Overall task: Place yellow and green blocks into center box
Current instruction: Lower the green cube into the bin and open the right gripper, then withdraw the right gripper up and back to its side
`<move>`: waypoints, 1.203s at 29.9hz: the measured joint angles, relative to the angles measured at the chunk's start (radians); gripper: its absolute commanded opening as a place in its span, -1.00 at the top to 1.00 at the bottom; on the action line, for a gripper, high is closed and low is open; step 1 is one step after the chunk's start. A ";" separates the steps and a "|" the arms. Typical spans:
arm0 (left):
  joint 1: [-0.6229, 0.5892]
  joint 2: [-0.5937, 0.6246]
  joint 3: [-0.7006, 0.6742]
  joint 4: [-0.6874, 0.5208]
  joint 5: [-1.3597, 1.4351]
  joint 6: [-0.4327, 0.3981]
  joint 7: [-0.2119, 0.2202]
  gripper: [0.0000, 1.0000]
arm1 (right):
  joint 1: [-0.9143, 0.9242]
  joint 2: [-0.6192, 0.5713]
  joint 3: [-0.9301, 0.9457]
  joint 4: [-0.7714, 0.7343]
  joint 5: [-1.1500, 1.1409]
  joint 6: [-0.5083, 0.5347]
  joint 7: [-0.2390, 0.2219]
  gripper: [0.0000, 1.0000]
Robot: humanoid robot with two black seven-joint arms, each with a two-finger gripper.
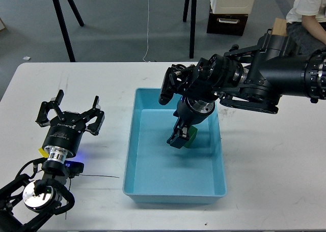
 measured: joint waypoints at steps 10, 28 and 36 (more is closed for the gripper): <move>-0.062 0.164 0.004 0.001 0.127 0.062 0.000 -1.00 | -0.018 0.000 0.384 -0.021 0.093 -0.012 0.000 -0.96; -0.272 0.489 0.024 0.210 0.616 0.140 0.000 -1.00 | -0.332 0.000 1.029 -0.116 0.125 -0.252 0.000 -0.97; -0.328 0.549 0.007 0.213 1.397 0.141 0.000 -0.99 | -0.517 0.000 1.300 -0.081 0.205 -0.314 -0.033 -0.97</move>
